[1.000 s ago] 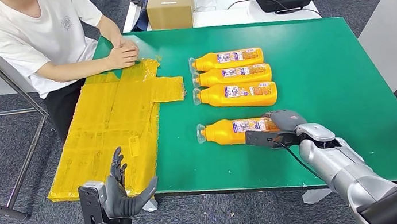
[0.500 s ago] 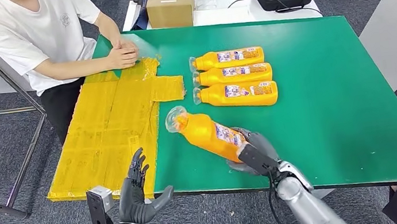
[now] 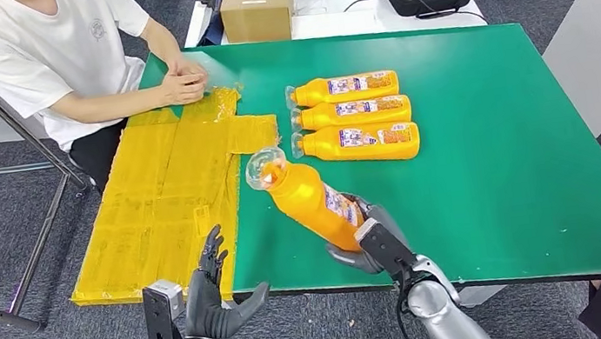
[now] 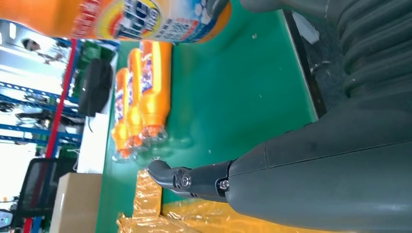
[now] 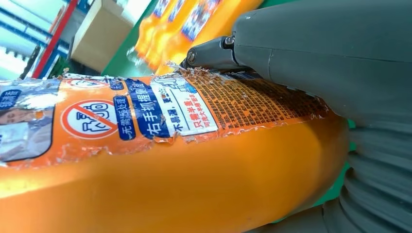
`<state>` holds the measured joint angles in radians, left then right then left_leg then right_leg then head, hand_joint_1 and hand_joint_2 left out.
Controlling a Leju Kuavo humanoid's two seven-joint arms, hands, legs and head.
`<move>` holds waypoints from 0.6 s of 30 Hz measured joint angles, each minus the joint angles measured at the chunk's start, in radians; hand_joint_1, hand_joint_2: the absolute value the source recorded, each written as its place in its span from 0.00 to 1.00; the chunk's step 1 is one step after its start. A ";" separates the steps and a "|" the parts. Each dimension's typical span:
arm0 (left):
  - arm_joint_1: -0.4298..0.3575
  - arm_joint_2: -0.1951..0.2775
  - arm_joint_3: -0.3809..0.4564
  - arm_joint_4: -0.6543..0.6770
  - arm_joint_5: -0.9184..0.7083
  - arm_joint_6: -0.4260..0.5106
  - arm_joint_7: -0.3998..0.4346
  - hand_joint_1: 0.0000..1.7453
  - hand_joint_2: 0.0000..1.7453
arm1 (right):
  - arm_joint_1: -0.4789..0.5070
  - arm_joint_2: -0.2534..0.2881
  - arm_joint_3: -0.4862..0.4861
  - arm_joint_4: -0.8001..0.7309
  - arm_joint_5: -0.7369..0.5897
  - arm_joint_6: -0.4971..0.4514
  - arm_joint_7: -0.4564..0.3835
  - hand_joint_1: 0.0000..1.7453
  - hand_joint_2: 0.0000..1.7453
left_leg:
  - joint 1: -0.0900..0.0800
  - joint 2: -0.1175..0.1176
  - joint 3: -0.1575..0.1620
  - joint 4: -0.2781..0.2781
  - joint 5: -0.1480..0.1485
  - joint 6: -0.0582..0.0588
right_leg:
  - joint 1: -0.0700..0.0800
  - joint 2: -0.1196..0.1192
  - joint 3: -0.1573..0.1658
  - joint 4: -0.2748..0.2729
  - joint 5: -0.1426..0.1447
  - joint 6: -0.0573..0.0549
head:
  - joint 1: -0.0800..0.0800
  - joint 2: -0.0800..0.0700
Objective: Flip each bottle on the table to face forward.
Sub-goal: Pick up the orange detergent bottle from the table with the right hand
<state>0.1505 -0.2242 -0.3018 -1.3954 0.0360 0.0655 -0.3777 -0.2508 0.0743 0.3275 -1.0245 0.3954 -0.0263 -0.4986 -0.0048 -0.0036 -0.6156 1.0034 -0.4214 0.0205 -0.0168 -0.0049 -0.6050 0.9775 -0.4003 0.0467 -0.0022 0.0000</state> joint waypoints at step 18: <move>-0.051 0.001 -0.055 -0.050 0.100 -0.071 0.046 0.00 1.00 | -0.111 0.201 0.243 0.184 0.088 -0.011 -0.023 1.00 1.00 | 0.000 -0.001 -0.001 0.000 0.001 -0.001 | 0.000 -0.001 -0.001 0.001 0.000 0.000 | 0.000 0.000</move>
<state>0.0993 -0.2233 -0.3570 -1.4453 0.1356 -0.0060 -0.3315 -0.3622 0.2756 0.5704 -0.8409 0.4829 -0.0372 -0.5220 -0.0047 -0.0045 -0.6170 1.0033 -0.4207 0.0199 -0.0171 -0.0054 -0.6063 0.9780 -0.4003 0.0465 -0.0020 0.0000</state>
